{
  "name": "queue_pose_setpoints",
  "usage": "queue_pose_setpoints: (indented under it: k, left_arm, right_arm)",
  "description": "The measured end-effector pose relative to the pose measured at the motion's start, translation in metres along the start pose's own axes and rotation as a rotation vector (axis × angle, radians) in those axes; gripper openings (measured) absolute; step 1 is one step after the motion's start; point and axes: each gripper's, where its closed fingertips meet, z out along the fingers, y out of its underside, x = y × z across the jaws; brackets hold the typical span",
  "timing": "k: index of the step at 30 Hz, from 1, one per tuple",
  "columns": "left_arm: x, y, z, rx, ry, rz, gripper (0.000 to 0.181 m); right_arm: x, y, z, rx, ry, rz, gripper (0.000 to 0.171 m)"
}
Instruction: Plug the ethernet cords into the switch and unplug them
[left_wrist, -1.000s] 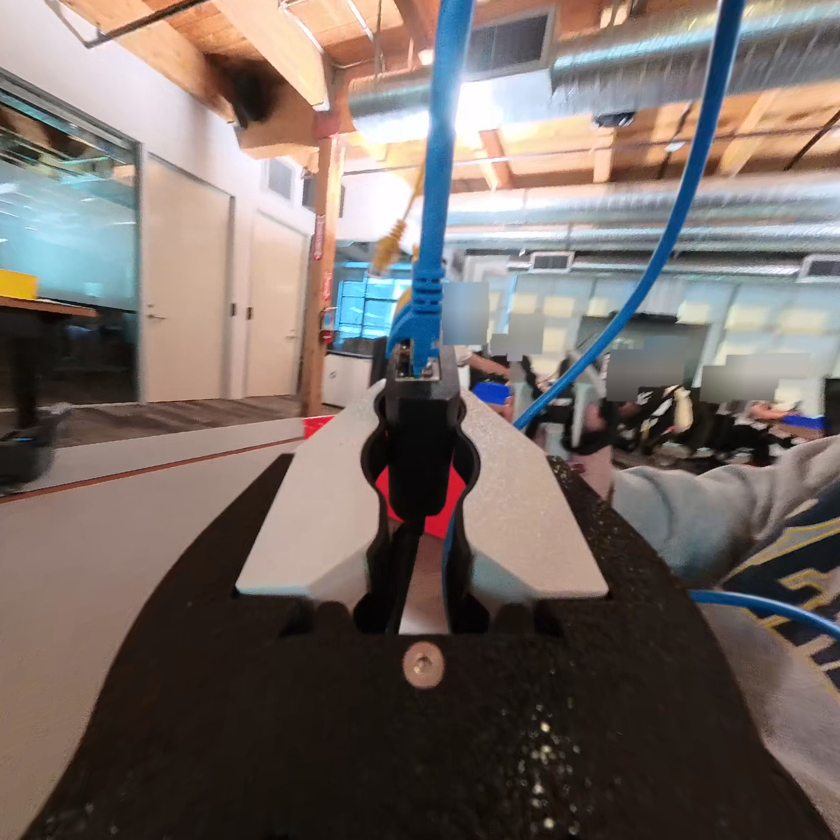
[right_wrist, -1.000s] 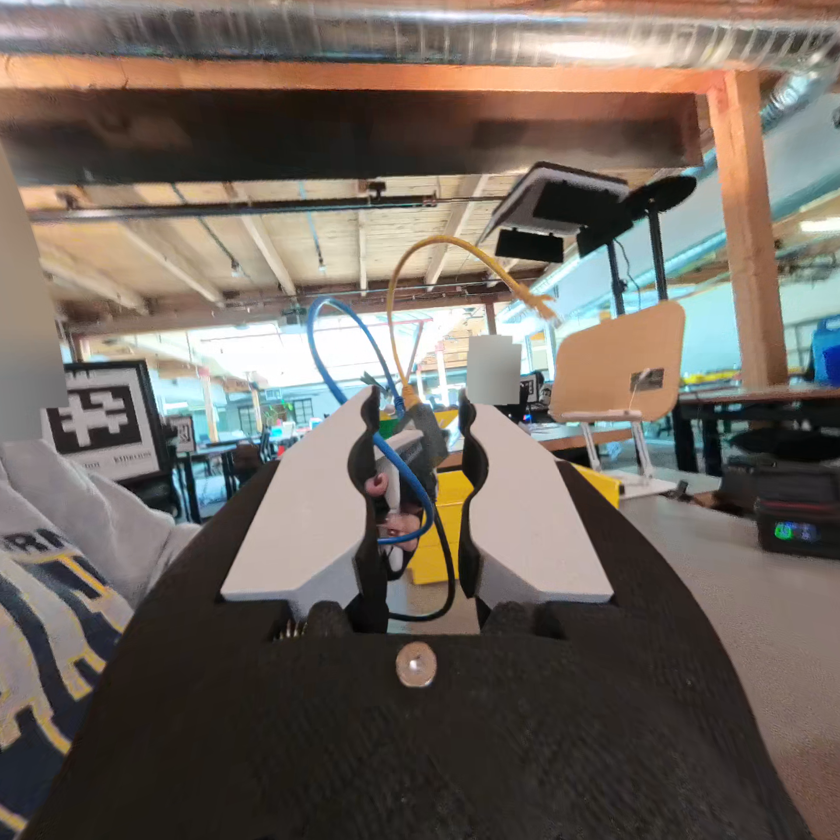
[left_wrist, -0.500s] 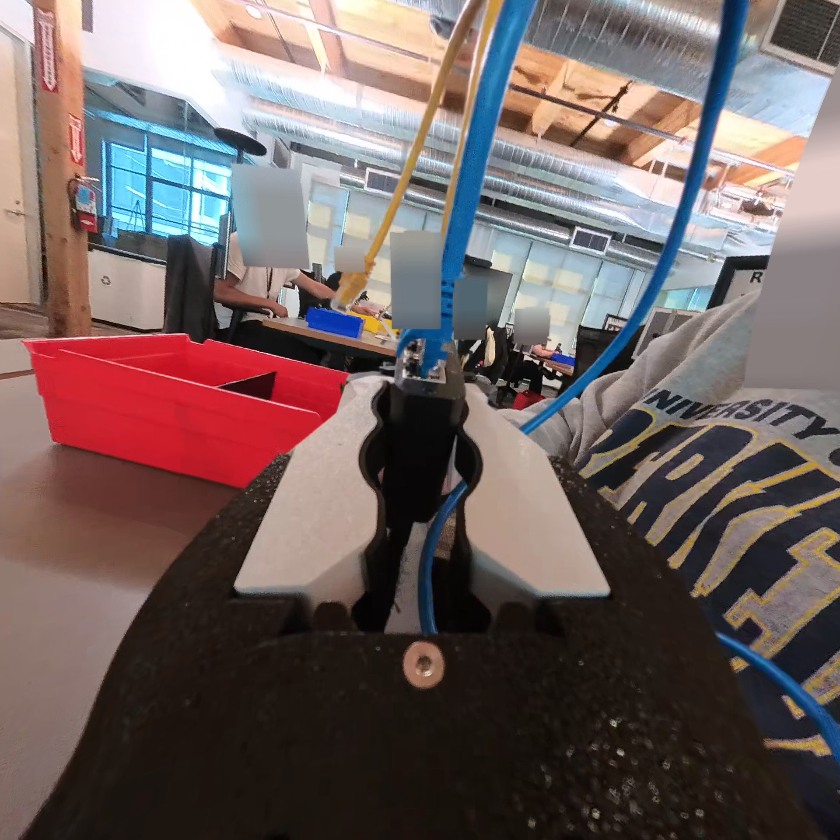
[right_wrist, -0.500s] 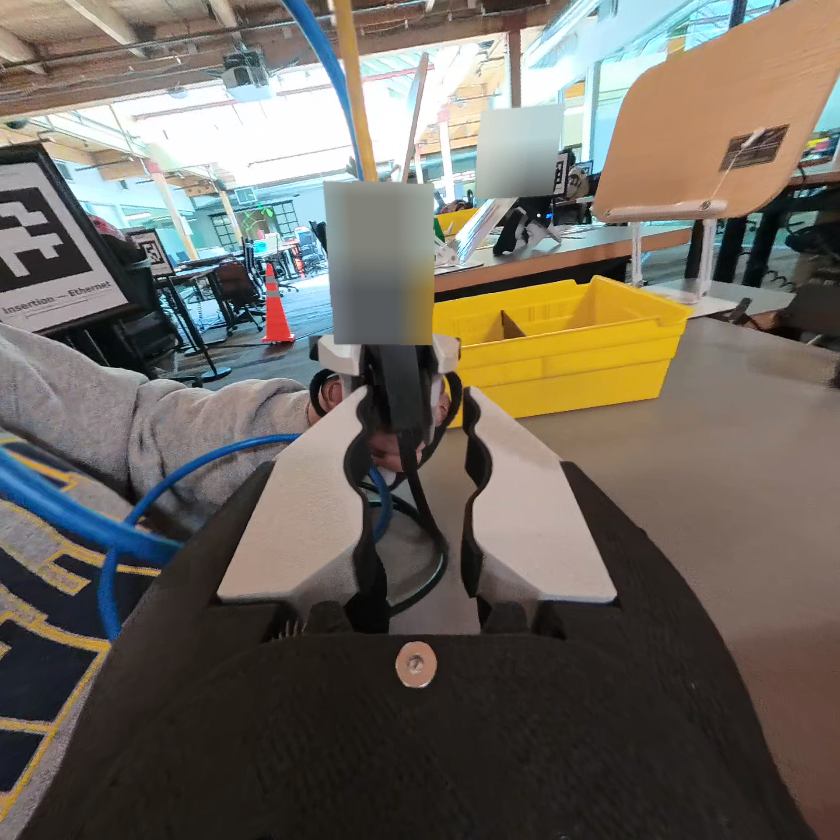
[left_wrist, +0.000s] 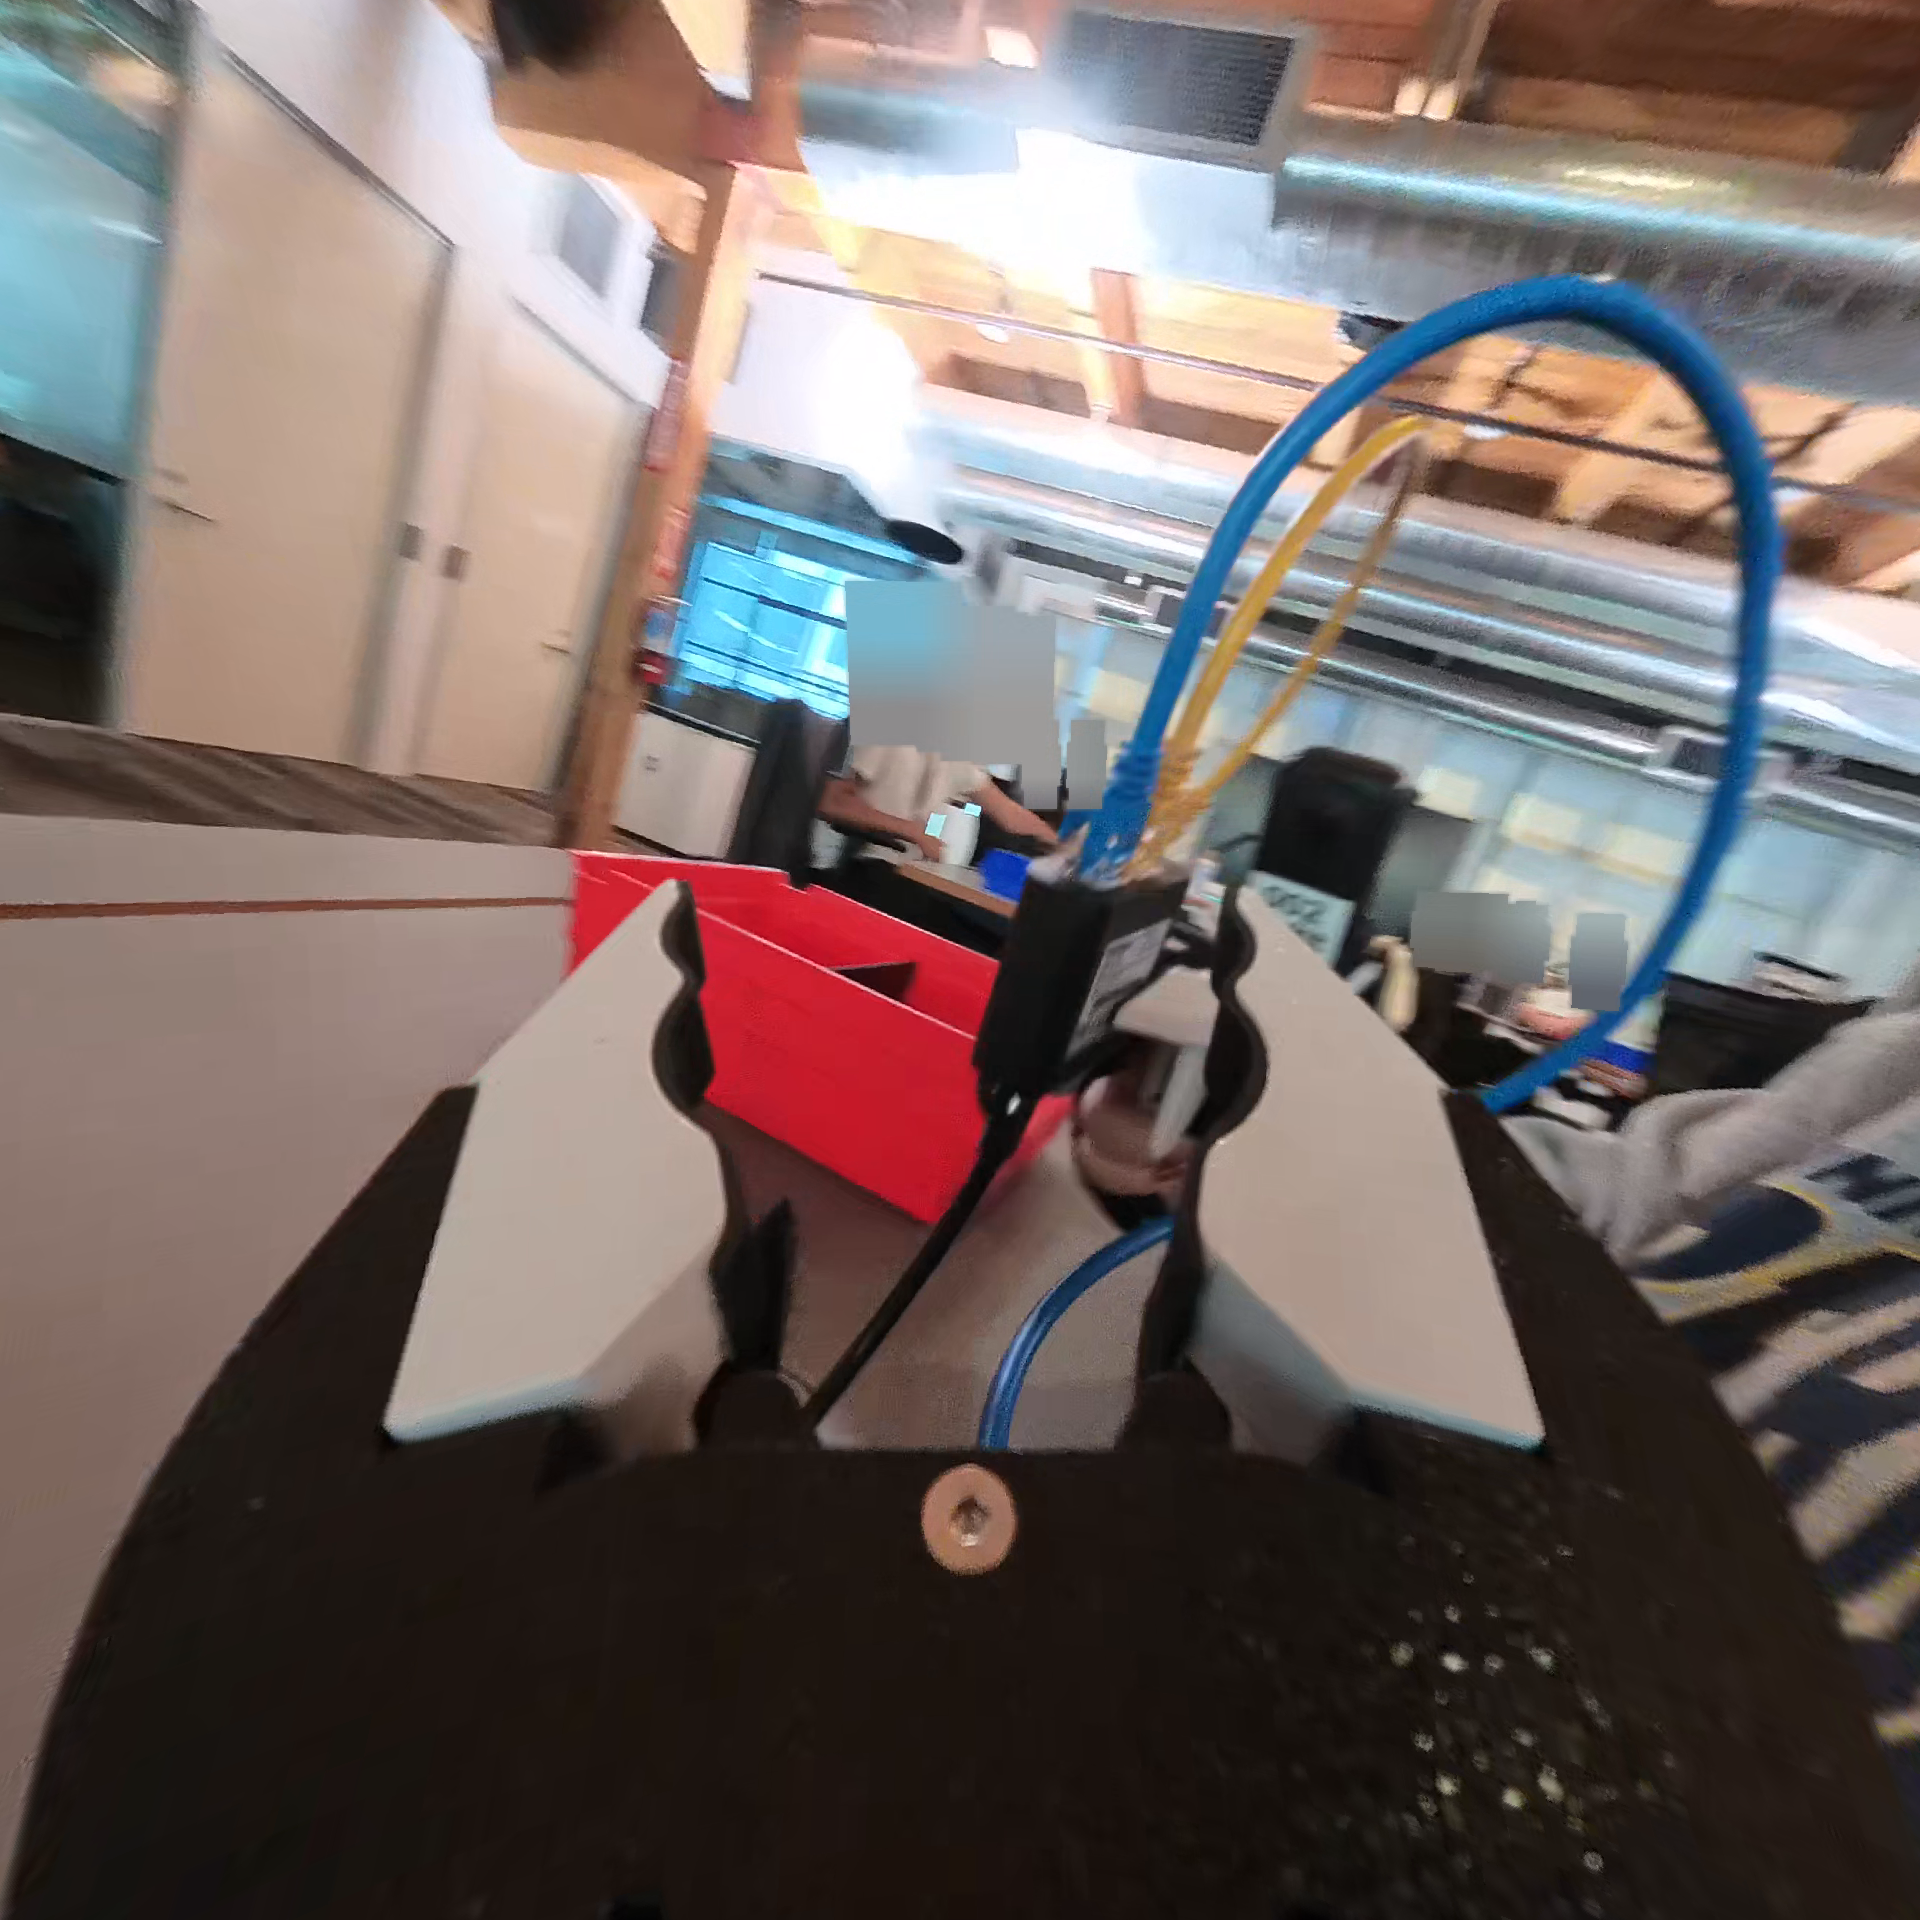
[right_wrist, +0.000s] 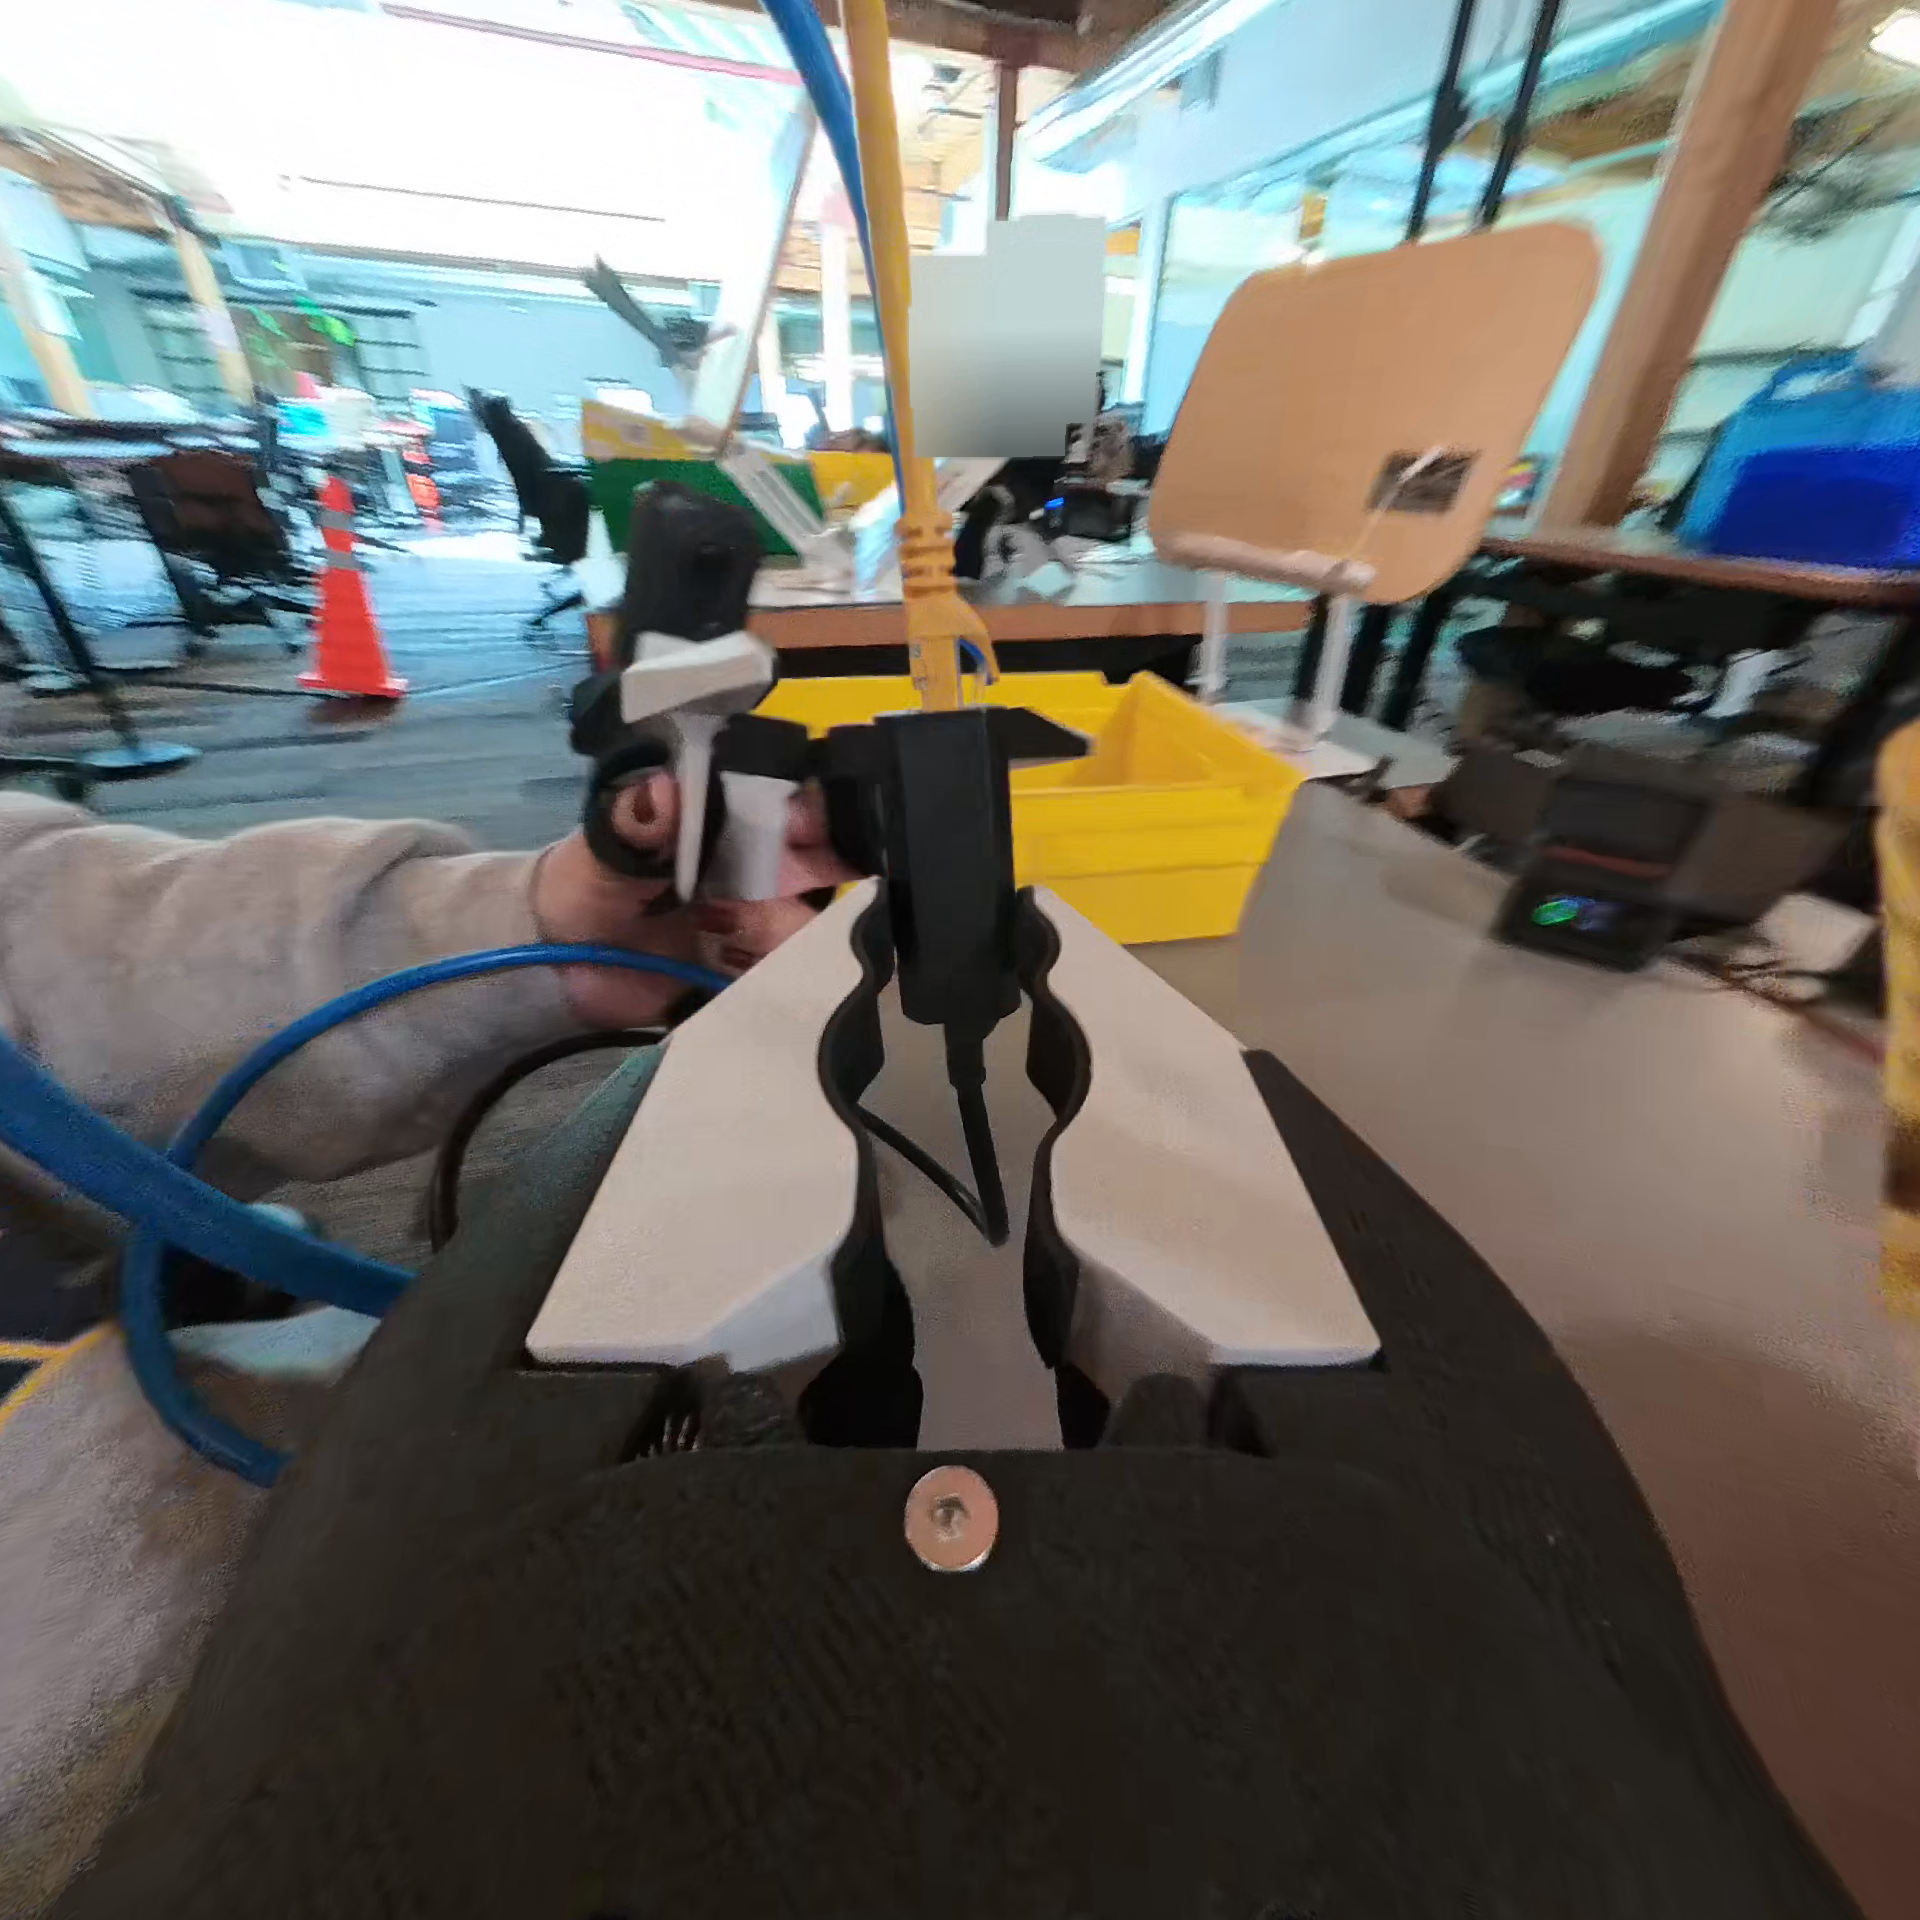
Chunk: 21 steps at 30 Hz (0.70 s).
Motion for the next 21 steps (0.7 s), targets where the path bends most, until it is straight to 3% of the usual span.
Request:
queue_pose_setpoints:
  k: [4, 9, 15, 21]
  left_arm:
    - [-0.025, -0.025, -0.016, 0.063, -0.165, 0.162, 0.094]
    - [-0.037, -0.042, -0.034, 0.126, -0.26, 0.241, 0.086]
    - [-0.039, -0.028, -0.031, 0.064, -0.271, 0.279, 0.082]
    - [-0.041, -0.012, -0.024, -0.006, -0.27, 0.306, 0.078]
  right_arm:
    - [0.035, -0.045, -0.015, 0.041, 0.159, -0.133, 0.021]
    - [0.072, -0.145, -0.033, 0.123, 0.282, -0.263, 0.021]
    - [0.111, -0.279, -0.07, 0.197, 0.454, -0.453, 0.021]
    - [0.137, -0.38, -0.106, 0.223, 0.599, -0.55, 0.021]
